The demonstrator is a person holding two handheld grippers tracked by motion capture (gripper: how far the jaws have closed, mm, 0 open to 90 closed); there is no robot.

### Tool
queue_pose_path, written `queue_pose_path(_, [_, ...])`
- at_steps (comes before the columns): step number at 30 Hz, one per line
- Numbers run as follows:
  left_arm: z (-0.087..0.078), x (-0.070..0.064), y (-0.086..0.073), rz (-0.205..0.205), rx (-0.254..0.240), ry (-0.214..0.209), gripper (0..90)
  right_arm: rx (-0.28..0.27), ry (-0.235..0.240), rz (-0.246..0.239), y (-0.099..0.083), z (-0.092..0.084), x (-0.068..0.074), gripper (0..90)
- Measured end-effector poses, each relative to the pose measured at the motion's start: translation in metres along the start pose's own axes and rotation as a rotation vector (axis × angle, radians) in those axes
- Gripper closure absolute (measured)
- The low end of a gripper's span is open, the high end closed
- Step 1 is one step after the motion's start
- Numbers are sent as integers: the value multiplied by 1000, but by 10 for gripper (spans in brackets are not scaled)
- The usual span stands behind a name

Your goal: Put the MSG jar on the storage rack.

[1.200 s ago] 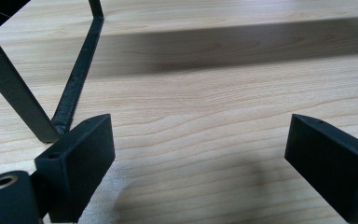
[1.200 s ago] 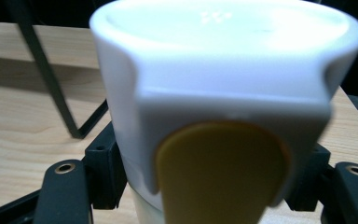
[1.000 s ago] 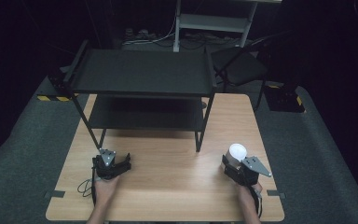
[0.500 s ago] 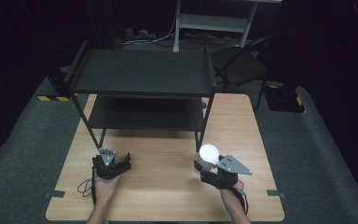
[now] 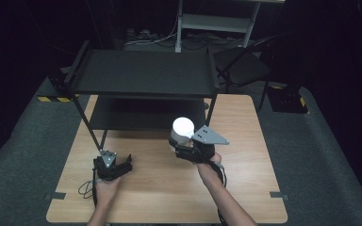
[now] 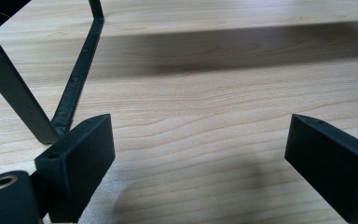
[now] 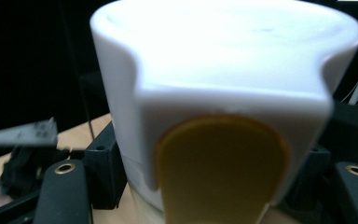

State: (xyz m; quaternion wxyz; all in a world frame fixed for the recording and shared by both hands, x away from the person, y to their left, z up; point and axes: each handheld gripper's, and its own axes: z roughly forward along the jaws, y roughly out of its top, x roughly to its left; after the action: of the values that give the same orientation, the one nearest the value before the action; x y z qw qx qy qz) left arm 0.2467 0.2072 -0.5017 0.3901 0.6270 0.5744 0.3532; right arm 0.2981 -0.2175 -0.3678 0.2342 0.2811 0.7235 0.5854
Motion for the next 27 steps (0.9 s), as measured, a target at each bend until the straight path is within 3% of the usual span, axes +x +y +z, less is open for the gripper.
queue_pose_path(5, [0, 0, 0, -1, 0, -1, 85, -9, -29, 3, 15, 23, 5, 300])
queue_pose_path(12, [0, 0, 0, -5, -5, -1, 86, -17, -111, 21, 28, 53, 10, 300])
queue_pose_path(20, [0, 1, -1, -4, -6, -6, 85, -17, -175, 7, 27, 71, 12, 300])
queue_pose_path(27, [0, 0, -1, -2, -7, -4, 86, -20, -182, 10, 26, 79, 8, 300])
